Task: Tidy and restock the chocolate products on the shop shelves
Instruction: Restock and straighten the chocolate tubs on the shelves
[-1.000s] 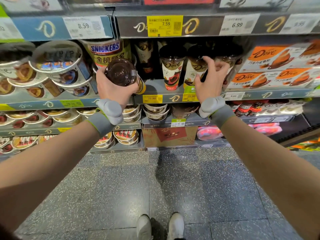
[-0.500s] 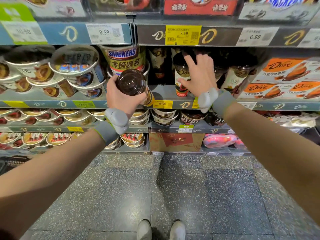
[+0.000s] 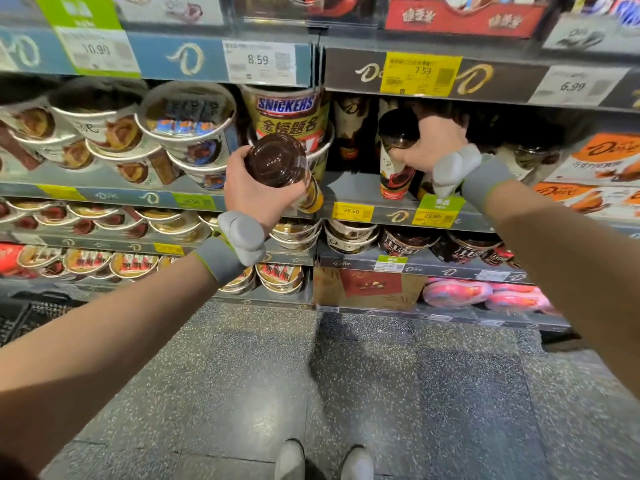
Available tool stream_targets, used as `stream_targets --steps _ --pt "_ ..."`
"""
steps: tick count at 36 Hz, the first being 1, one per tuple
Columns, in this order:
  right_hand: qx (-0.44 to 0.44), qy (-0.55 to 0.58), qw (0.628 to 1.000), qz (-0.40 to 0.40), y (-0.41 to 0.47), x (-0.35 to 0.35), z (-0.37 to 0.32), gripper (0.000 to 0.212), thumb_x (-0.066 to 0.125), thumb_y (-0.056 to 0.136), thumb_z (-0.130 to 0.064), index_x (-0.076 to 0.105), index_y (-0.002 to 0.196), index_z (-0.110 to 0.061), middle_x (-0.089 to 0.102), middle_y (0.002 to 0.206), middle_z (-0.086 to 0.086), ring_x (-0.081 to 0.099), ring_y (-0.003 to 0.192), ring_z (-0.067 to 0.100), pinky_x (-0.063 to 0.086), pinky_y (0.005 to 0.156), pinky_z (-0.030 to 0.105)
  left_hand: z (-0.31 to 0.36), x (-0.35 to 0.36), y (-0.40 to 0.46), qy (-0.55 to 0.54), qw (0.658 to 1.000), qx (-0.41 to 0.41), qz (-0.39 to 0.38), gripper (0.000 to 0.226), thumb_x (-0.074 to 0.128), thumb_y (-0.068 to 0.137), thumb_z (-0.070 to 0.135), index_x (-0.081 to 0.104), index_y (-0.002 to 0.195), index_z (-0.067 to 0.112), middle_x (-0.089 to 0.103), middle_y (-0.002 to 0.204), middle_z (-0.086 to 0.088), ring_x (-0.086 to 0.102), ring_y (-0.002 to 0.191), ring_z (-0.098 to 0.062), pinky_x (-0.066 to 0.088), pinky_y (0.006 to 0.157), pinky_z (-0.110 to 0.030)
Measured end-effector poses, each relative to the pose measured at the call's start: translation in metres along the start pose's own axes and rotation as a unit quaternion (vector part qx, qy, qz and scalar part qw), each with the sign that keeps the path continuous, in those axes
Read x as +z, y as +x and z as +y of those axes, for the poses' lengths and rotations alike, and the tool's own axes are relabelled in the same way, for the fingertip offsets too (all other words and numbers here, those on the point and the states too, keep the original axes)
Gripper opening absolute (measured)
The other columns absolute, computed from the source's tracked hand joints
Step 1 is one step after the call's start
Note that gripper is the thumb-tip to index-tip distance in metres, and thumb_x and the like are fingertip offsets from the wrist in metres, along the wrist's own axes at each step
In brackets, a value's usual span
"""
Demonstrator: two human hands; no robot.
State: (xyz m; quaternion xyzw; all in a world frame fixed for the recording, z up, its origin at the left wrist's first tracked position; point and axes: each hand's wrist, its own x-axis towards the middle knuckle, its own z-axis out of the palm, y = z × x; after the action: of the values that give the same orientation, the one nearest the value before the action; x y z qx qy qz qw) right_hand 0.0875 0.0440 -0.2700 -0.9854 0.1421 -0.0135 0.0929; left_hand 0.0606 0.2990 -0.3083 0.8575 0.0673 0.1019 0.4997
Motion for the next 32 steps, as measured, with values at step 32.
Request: stream_targets --steps 32 --pt "-0.118 0.097 0.988 0.014 0.008 0.025 -0.036 0.059 0.064 0.083 -0.052 0.058 0.122 -0.009 0.065 0.114 0.014 0.06 0.107 0.033 0.047 0.082 0.035 -0.003 -0.003 0.01 0.015 1.0 0.005 -0.016 0.083 0.084 0.059 0.039 0.046 0.132 0.021 0.054 0.125 0.007 0.043 0.101 -0.002 0.032 0.086 -0.012"
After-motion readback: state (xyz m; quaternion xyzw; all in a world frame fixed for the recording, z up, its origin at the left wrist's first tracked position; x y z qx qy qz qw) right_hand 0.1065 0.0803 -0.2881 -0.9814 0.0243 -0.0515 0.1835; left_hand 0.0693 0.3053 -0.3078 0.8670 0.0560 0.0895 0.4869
